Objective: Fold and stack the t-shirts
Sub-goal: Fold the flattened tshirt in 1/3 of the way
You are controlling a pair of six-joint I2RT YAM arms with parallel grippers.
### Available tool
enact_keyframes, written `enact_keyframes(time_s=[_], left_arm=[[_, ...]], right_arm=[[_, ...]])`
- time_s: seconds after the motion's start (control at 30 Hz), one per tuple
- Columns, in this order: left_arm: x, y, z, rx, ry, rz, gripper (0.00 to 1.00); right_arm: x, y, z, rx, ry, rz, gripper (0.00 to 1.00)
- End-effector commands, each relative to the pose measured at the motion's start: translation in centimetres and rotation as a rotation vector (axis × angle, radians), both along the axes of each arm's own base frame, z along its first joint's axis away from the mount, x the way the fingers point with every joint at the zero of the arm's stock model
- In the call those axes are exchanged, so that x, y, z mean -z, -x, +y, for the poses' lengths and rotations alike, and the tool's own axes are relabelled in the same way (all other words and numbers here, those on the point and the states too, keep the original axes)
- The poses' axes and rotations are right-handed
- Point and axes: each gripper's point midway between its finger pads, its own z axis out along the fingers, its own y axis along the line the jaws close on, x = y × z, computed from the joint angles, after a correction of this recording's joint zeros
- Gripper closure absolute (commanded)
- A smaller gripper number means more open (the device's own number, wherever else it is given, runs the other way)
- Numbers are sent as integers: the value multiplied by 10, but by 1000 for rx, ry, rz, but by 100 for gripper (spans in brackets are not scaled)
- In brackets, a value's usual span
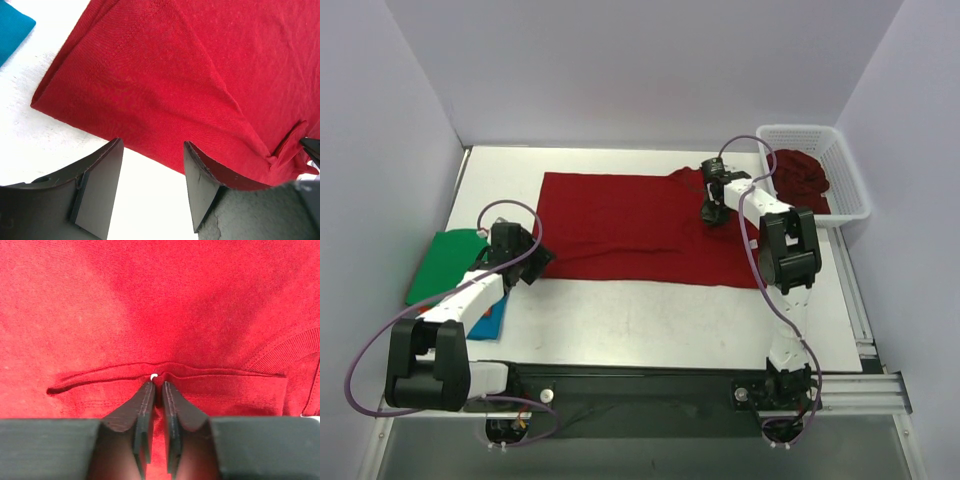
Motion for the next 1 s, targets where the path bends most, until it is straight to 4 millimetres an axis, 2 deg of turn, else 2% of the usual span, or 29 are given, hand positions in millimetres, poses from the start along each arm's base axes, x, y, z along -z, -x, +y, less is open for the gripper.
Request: enact_keyframes(time_s=[0.0, 0.17, 0.4, 0.6, 0.7, 0.77, 0.8, 0.87, 0.9, 0.97], left_arm=[[-12, -4, -3, 26, -1, -50, 38], [-11, -3, -3, 25, -2, -48, 38], [-11, -3, -3, 23, -2, -48, 38], [-10, -2, -2, 22, -6, -46, 38], [-8, -1, -2, 22, -8, -44, 38], [-7, 0, -1, 19, -10, -40, 38], [-5, 0, -1, 17, -12, -37, 38], [-5, 1, 1, 15, -18, -41, 37], [-3, 2, 2, 12, -24, -35, 37], [-3, 4, 4, 4, -32, -34, 37]], right_arm=[[-26, 5, -6, 15, 23, -29, 88], [-42, 2, -7, -6, 67, -72, 93], [-59, -3, 6, -104, 178, -129, 91], [-46, -2, 13, -165, 207, -99, 87], [-45, 0, 13, -180, 211, -90, 79], [-49, 3, 10, -171, 211, -91, 65], [-58, 3, 8, -152, 196, -109, 54], [-68, 6, 5, -133, 165, -125, 43], [-82, 6, 4, -113, 123, -153, 38], [-92, 12, 1, -86, 69, -165, 37]])
